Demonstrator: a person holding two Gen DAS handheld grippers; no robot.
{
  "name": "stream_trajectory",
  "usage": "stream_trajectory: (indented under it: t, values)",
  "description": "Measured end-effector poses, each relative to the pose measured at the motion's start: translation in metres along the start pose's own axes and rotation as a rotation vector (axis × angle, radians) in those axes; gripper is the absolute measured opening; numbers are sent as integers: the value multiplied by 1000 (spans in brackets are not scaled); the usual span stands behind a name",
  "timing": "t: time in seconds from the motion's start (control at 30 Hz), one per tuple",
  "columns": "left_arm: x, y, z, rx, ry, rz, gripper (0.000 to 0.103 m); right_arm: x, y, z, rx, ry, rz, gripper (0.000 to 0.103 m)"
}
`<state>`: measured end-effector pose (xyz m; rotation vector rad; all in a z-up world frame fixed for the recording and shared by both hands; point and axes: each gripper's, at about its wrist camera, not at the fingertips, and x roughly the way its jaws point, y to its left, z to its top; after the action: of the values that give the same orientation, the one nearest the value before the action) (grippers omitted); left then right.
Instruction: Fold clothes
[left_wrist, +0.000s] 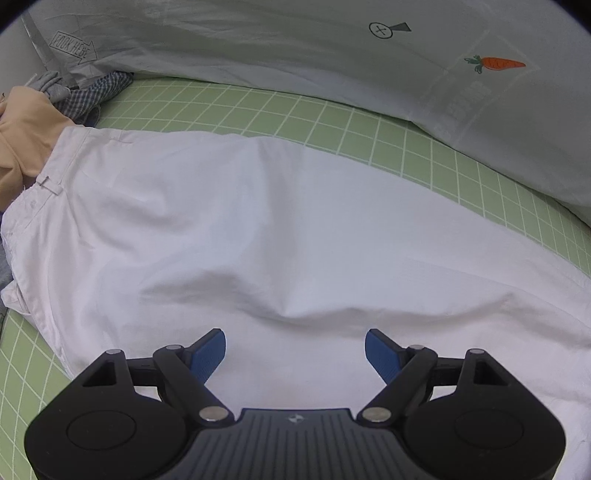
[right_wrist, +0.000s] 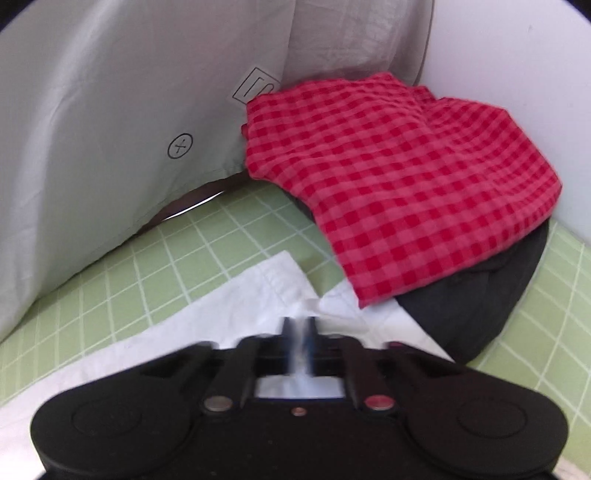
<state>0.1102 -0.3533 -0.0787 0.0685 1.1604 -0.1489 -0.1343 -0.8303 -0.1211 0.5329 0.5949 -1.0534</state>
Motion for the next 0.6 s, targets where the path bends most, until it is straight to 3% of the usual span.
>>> stream_trajectory:
  t: [0.13,0.33,0.4,0.5,0.6]
  values:
    - [-3,0,-1,3,-10,-14,83,-16,-3,3,-21,-38,10,1]
    - [-5,11,2,-31,-20,1,83,-78,21,24,-76,-268,30,0]
    - [-6,15,4,-46,-25,6,83,-83,31,30,-99,-308,33,0]
    - [-8,22,7,-62,-40,11,83,-54,41,29,-123,-282,8,1]
    - [-13,31,10,-83,-56,15,83,1,45,19,-171,-87,-43,5]
